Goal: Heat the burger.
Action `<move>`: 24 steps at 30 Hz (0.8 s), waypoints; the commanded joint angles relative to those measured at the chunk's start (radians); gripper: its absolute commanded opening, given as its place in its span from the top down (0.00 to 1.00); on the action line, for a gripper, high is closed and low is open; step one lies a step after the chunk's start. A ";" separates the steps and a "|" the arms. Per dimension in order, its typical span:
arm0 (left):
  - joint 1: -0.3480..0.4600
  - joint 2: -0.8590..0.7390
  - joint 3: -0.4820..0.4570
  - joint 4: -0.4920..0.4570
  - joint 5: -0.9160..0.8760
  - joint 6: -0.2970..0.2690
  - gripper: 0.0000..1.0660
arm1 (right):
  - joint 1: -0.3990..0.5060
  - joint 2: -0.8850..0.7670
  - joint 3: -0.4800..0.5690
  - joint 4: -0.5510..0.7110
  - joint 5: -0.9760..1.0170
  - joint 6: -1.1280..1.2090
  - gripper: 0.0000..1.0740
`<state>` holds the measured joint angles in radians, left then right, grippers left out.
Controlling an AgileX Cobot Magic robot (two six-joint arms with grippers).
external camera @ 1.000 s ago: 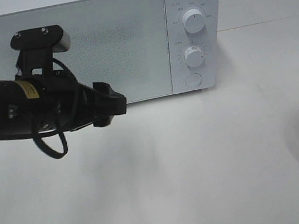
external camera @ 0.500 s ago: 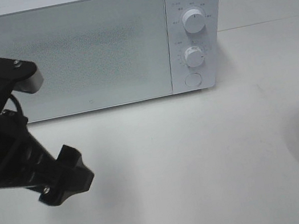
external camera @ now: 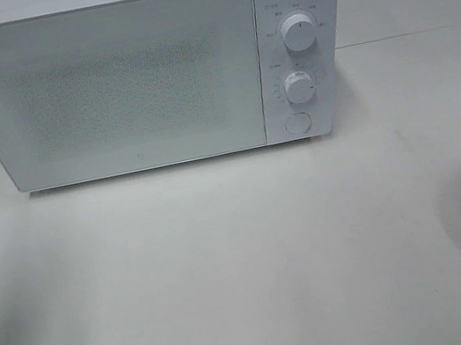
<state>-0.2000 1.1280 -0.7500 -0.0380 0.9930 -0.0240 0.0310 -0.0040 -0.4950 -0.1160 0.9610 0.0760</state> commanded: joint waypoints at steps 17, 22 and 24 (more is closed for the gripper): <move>0.082 -0.465 0.212 -0.023 0.106 -0.001 0.08 | -0.005 -0.025 0.001 -0.002 0.000 -0.015 0.31; 0.082 -0.647 0.231 -0.013 0.080 0.000 0.08 | -0.005 -0.025 0.001 -0.002 0.000 -0.015 0.31; 0.082 -0.705 0.231 -0.015 0.080 0.000 0.08 | -0.005 -0.025 0.001 -0.002 0.000 -0.015 0.31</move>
<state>-0.1200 0.4910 -0.5240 -0.0540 1.0870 -0.0230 0.0310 -0.0040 -0.4950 -0.1160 0.9610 0.0760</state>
